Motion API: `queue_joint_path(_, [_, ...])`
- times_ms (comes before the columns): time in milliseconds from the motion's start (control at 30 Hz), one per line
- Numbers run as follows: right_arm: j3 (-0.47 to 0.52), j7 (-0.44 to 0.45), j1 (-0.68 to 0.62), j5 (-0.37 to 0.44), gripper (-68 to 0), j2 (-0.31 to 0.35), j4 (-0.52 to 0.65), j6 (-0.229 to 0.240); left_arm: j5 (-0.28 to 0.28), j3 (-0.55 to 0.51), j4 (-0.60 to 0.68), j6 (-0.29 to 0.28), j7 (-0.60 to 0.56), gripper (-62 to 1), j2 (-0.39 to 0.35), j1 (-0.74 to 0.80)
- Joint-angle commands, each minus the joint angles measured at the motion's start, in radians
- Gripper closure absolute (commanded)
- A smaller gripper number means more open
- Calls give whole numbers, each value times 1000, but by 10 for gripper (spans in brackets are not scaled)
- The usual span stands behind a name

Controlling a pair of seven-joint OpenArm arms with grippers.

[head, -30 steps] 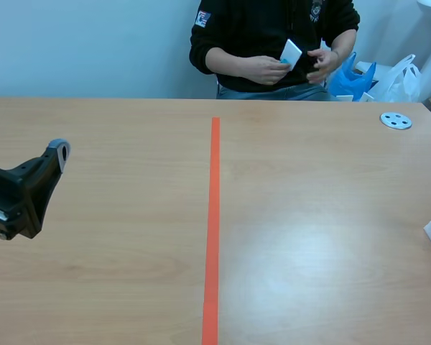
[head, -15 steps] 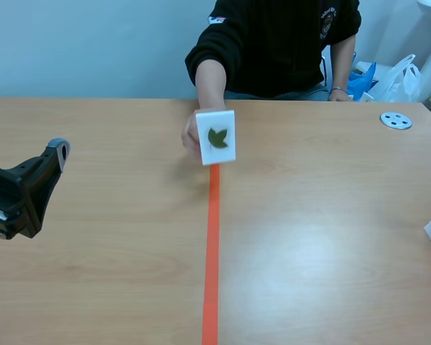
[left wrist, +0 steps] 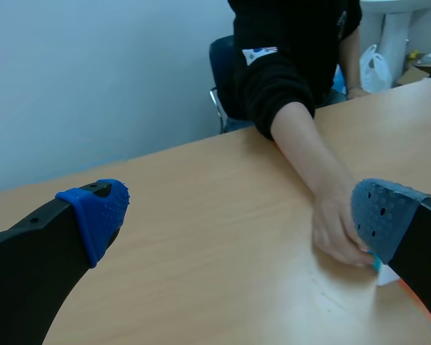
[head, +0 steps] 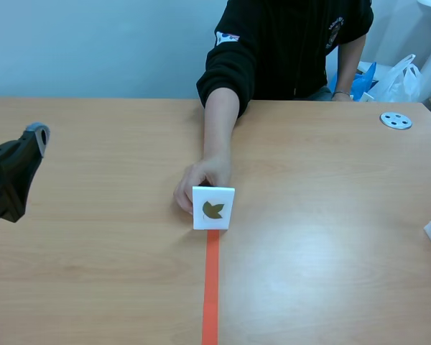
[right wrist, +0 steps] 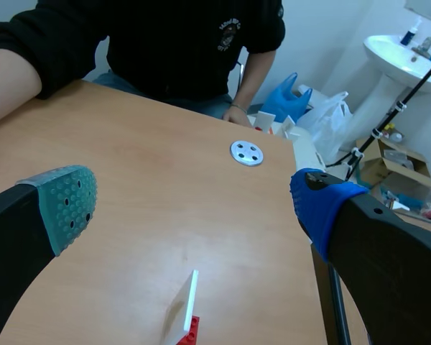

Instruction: Sort the leaf by its shape. The table is split by an orange tape line. A compound leaf with several leaflets goes to the left side, a simple leaf with one blade goes to the right side. Return to the home posture when a red brick is placed on the table.

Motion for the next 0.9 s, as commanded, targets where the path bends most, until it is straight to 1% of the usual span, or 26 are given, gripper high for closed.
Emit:
queue_joint_path(0, [7, 14, 14, 10, -552, 16, 6, -21, -7, -4, 18, 1, -15, -623, -8, 2])
queue_joint_path(100, [7, 29, 14, 11, -552, 17, 6, -19, -7, -4, 18, 1, -15, -623, -8, 2])
queue_joint_path(267, [7, 30, 14, 11, -552, 17, 6, 39, -7, -4, 18, 0, -15, -623, -8, 2])
queue_joint_path(467, [7, 29, 14, 14, -552, 17, 6, 40, -6, -4, 18, -4, -14, -623, -9, 2])
queue_joint_path(567, [7, 29, 14, 14, -551, 17, 6, 40, 1, -3, 18, -15, -13, -623, -9, 2])
queue_joint_path(767, [7, 29, 14, 14, -551, 20, 6, 40, 32, 0, 16, -100, 10, -623, -11, -3])
queue_joint_path(833, [7, 29, 14, 14, -551, 23, 6, 41, 66, 0, 12, -119, 9, -623, -11, -7])
queue_joint_path(867, [7, 29, 14, 15, -551, 25, 6, 52, 80, 0, 5, -135, 9, -623, -12, -15])
